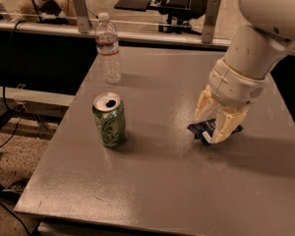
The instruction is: Pick rxbar blueberry
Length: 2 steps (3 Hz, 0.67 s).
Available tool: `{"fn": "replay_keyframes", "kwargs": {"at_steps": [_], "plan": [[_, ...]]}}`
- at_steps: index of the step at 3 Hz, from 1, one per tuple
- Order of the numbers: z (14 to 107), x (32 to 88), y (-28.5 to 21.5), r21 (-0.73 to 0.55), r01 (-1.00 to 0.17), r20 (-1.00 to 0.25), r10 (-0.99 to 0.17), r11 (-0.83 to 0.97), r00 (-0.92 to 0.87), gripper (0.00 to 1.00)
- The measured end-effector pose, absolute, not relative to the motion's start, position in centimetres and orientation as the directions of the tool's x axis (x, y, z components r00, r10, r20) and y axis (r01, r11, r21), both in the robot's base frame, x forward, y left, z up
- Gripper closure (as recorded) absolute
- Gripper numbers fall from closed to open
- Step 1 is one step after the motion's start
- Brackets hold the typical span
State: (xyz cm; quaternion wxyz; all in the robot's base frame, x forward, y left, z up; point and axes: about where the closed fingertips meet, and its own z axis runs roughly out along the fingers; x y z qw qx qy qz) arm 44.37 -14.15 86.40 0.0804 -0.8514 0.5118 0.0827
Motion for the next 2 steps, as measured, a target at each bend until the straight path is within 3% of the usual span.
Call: {"fn": "replay_keyframes", "kwargs": {"at_steps": [2], "plan": [[93.1, 44.8, -13.1, -0.108, -0.904, -0.347, -0.837, -0.414, 0.424, 1.00]]}}
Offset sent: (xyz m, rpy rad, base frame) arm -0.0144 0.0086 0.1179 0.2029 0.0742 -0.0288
